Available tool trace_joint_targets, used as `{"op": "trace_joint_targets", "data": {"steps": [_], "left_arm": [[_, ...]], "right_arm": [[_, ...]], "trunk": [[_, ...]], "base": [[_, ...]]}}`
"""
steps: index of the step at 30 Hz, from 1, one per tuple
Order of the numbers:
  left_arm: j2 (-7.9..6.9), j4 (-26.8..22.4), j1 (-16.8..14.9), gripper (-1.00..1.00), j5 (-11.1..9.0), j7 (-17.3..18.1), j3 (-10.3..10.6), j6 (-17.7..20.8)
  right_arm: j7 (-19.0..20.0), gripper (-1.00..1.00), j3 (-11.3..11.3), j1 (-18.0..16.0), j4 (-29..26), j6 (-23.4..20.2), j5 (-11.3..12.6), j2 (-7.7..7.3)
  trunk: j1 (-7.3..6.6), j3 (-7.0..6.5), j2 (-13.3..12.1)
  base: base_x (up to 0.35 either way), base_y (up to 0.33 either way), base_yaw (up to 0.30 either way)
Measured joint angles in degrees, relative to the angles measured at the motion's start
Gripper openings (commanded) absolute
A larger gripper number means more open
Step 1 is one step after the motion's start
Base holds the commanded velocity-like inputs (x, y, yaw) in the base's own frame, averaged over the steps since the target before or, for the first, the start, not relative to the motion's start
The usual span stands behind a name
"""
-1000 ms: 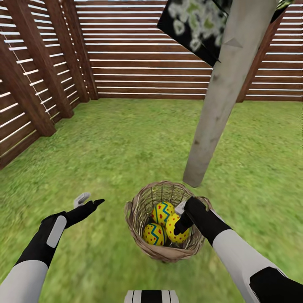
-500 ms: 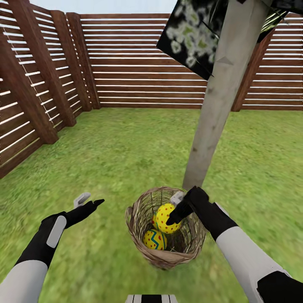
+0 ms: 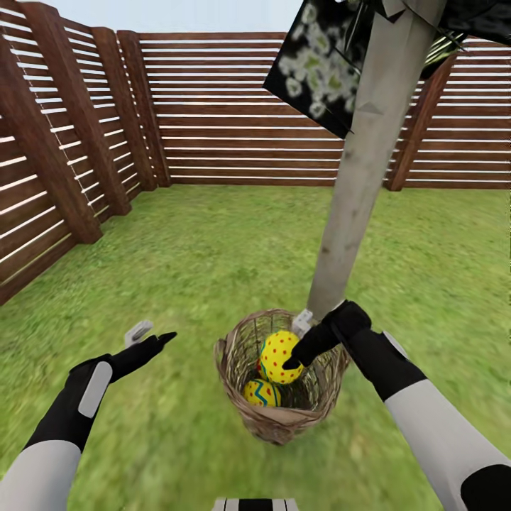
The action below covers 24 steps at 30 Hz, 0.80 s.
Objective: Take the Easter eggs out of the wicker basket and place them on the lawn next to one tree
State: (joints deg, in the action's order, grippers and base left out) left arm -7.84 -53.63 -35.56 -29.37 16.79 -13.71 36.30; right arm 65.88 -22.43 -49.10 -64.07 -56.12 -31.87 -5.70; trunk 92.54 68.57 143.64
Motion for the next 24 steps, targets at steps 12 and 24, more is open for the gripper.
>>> {"op": "trace_joint_targets", "data": {"steps": [12,24], "left_arm": [[-0.01,-0.40,0.00,1.00,-0.06,0.13,-0.04,-0.09],[0.00,-0.37,0.00,1.00,-0.16,0.15,-0.03,-0.21]], "right_arm": [[7.74,-1.00,34.24,0.19,-15.65,-0.33,0.51,-0.46],[8.44,-1.00,34.72,0.17,-15.78,-0.34,0.49,-0.43]], "trunk": [[-0.04,0.00,0.00],[-0.02,0.00,0.00]], "base": [[-0.204,0.000,0.000],[-0.055,-0.094,0.000]]}}
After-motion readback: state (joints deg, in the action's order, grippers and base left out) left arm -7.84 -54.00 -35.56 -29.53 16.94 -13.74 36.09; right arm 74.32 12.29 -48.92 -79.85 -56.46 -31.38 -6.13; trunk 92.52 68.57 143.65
